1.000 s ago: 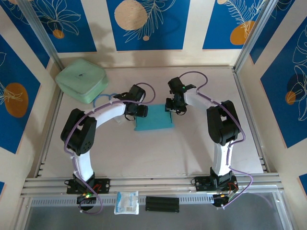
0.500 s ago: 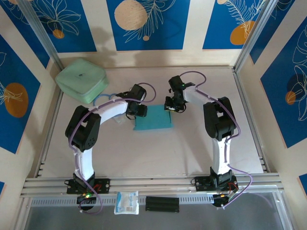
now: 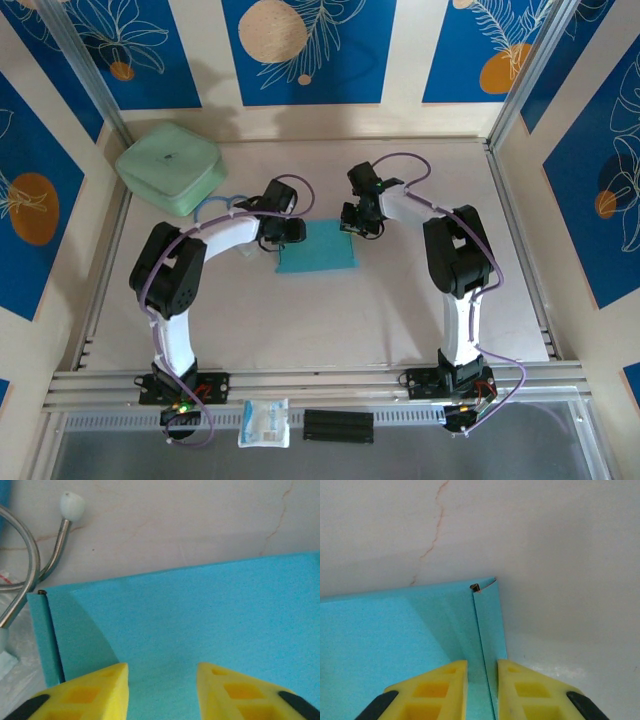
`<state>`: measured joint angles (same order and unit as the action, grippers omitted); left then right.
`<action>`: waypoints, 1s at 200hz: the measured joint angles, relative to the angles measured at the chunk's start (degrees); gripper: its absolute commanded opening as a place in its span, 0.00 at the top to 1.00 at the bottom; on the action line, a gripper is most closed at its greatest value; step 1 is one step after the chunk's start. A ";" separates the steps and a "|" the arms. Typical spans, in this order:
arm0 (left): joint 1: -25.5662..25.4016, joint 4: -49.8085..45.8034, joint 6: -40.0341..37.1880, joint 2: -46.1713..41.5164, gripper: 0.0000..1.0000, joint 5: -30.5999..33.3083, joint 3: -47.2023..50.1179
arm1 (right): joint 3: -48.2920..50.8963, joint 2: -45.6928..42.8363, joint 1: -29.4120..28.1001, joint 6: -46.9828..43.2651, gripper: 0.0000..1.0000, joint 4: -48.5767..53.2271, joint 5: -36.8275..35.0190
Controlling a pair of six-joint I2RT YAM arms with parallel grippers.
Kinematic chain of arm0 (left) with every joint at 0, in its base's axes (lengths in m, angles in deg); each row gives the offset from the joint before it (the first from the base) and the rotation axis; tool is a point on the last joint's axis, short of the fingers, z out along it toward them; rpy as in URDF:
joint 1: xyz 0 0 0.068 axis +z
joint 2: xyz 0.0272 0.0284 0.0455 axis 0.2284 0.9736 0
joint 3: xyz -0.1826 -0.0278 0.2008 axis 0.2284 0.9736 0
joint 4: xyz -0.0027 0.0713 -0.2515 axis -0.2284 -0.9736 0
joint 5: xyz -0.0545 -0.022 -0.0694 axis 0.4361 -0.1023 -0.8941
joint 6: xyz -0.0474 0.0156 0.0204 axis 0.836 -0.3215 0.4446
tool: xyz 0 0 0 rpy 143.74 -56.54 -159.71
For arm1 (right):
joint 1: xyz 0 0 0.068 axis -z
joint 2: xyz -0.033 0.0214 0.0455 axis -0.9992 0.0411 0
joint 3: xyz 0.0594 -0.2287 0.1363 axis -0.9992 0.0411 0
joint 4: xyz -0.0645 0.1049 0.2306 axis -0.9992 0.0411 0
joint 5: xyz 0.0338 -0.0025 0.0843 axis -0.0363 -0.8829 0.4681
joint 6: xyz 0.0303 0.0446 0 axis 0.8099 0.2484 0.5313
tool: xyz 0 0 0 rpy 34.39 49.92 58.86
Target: Fold the paper box
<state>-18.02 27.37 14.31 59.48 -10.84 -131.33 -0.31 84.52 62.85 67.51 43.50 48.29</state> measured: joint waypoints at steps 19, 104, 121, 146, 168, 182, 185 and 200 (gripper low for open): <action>-0.59 -0.17 -0.59 -0.81 0.47 -0.22 0.00 | 0.00 -0.04 -0.37 0.02 0.74 -0.13 0.20; 1.07 -8.04 -10.23 -14.69 0.39 9.16 3.65 | 5.97 -10.54 -1.05 -4.15 0.55 3.52 -2.05; 2.99 -8.04 -10.23 -15.21 0.38 8.59 5.53 | 6.03 -8.98 -0.66 -4.09 0.55 3.13 -0.35; 5.46 -6.82 -9.97 -14.91 0.37 4.24 8.83 | 5.92 -5.38 -0.74 -3.65 0.60 2.36 2.40; 7.08 -3.54 -8.94 -12.70 0.37 -0.46 10.01 | 4.26 -2.73 -1.40 -2.97 0.67 1.55 5.22; 8.09 -0.74 -8.13 -10.47 0.37 -3.21 10.45 | 3.17 -2.12 -1.90 -2.47 0.70 0.44 5.92; 8.31 -0.31 -7.98 -10.08 0.37 -3.67 10.56 | 3.13 -2.05 -2.01 -2.14 0.70 0.11 6.12; 9.27 1.49 -7.06 -8.07 0.38 -6.25 10.99 | 3.13 -1.20 -2.21 -1.70 0.72 -0.66 7.28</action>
<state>-8.75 28.85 7.25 51.42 -17.10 -120.33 2.82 83.32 60.64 65.80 42.85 55.56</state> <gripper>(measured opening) 0.628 0.295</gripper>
